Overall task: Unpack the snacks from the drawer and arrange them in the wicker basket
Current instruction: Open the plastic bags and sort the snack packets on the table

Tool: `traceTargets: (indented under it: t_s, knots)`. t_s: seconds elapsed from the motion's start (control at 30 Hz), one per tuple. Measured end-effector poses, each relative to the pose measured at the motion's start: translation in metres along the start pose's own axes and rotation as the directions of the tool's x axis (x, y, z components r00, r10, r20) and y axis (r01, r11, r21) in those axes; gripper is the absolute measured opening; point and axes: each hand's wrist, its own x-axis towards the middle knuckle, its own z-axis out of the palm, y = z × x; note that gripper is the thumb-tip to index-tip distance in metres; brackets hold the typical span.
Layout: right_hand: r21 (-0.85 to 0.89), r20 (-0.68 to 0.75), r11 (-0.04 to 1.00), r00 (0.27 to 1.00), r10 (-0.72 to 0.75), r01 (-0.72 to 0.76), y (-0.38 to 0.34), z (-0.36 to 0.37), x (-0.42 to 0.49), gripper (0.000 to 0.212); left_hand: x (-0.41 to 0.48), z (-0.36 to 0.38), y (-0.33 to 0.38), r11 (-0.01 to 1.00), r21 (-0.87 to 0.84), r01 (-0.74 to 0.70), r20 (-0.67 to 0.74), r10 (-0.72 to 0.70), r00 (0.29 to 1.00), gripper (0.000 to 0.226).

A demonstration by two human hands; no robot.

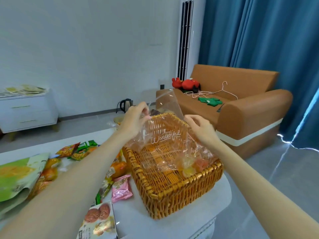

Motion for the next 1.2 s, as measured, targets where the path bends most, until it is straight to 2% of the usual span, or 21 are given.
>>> traceTargets:
  t_s: [0.03, 0.07, 0.1, 0.13, 0.17, 0.23, 0.27, 0.37, 0.47, 0.53, 0.63, 0.7, 0.77, 0.9, 1.0, 1.03, 1.1, 1.17, 1.2]
  knots:
    - [0.149, 0.183, 0.986, 0.982, 0.042, -0.071, -0.015, 0.002, -0.003, 0.065, 0.000, 0.002, 0.003, 0.999, -0.040, 0.019, -0.001, -0.019, 1.000, 0.013]
    - [0.159, 0.322, 0.981, 0.945, 0.057, -0.113, -0.026, 0.007, -0.008, 0.079, -0.001, 0.004, 0.006, 0.995, -0.088, 0.047, -0.002, -0.048, 0.999, 0.014]
    - [0.111, 0.388, 0.987, 0.919, 0.064, -0.115, -0.028, 0.012, -0.012, 0.084, -0.001, 0.007, 0.009, 0.988, -0.132, 0.080, 0.006, -0.080, 0.997, 0.016]
    - [0.090, 0.397, 0.990, 0.916, 0.063, -0.107, -0.025, 0.017, -0.014, 0.078, -0.002, 0.010, 0.010, 0.980, -0.169, 0.106, 0.020, -0.104, 0.994, 0.019]
    - [0.087, 0.358, 0.990, 0.931, 0.073, -0.112, -0.017, 0.022, -0.013, 0.063, -0.001, 0.013, 0.010, 0.973, -0.198, 0.120, 0.040, -0.114, 0.993, 0.024]
    - [0.092, 0.191, 0.987, 0.975, 0.112, -0.131, -0.001, 0.028, -0.007, 0.031, -0.002, 0.014, 0.006, 0.965, -0.236, 0.118, 0.080, -0.102, 0.992, 0.040]
    - [0.050, 0.092, 0.989, 0.986, 0.138, -0.143, 0.005, 0.027, -0.003, 0.027, -0.005, 0.012, 0.003, 0.969, -0.224, 0.104, 0.082, -0.088, 0.993, 0.045]
    - [-0.055, -0.125, 0.988, 0.983, 0.135, -0.142, 0.016, 0.018, 0.003, 0.032, -0.016, 0.005, -0.011, 0.999, -0.029, 0.036, 0.067, -0.034, 0.997, 0.045]
    - [-0.056, -0.201, 0.994, 0.976, 0.079, -0.092, 0.009, 0.011, -0.001, 0.035, -0.026, 0.003, -0.023, 0.982, 0.179, 0.060, 0.110, -0.080, 0.991, 0.050]
    - [-0.069, -0.252, 0.996, 0.967, 0.032, -0.051, 0.001, 0.006, -0.004, 0.035, -0.032, 0.002, -0.026, 0.954, 0.278, 0.113, 0.205, -0.174, 0.963, 0.055]
    - [-0.045, -0.272, 0.998, 0.960, -0.062, 0.052, -0.015, -0.003, -0.013, 0.034, -0.049, 0.002, -0.019, 0.940, 0.289, 0.179, 0.414, -0.291, 0.862, 0.060]
    - [-0.024, -0.276, 0.991, 0.952, -0.131, 0.129, -0.025, -0.012, -0.020, 0.031, -0.059, 0.002, -0.011, 0.940, 0.255, 0.226, 0.455, -0.323, 0.830, 0.059]
    - [0.002, -0.278, 0.986, 0.947, -0.159, 0.166, -0.037, -0.023, -0.028, 0.029, -0.065, -0.003, 0.003, 0.941, 0.215, 0.261, 0.436, -0.332, 0.836, 0.058]
    - [0.104, -0.204, 0.980, 0.968, -0.146, 0.169, -0.064, -0.043, -0.045, 0.026, -0.073, -0.022, 0.039, 0.949, 0.097, 0.299, 0.369, -0.314, 0.875, 0.054]
    - [0.175, -0.145, 0.976, 0.984, -0.107, 0.132, -0.082, -0.052, -0.067, 0.027, -0.084, -0.047, 0.062, 0.924, -0.051, 0.378, 0.287, -0.349, 0.892, 0.043]
    - [0.181, -0.126, 0.976, 0.987, -0.102, 0.124, -0.086, -0.052, -0.074, 0.027, -0.089, -0.055, 0.068, 0.894, -0.137, 0.427, 0.247, -0.386, 0.889, 0.039]
    - [0.171, -0.093, 0.979, 0.991, -0.095, 0.110, -0.094, -0.050, -0.089, 0.026, -0.104, -0.074, 0.081, 0.771, -0.343, 0.536, 0.205, -0.495, 0.844, 0.036]
    - [0.180, -0.053, 0.980, 0.996, -0.076, 0.085, -0.102, -0.045, -0.105, 0.025, -0.119, -0.095, 0.091, 0.607, -0.511, 0.608, 0.254, -0.569, 0.782, 0.042]
    - [0.190, -0.016, 0.979, 0.998, -0.068, 0.070, -0.106, -0.041, -0.115, 0.025, -0.127, -0.103, 0.092, 0.561, -0.547, 0.622, 0.290, -0.570, 0.769, 0.049]
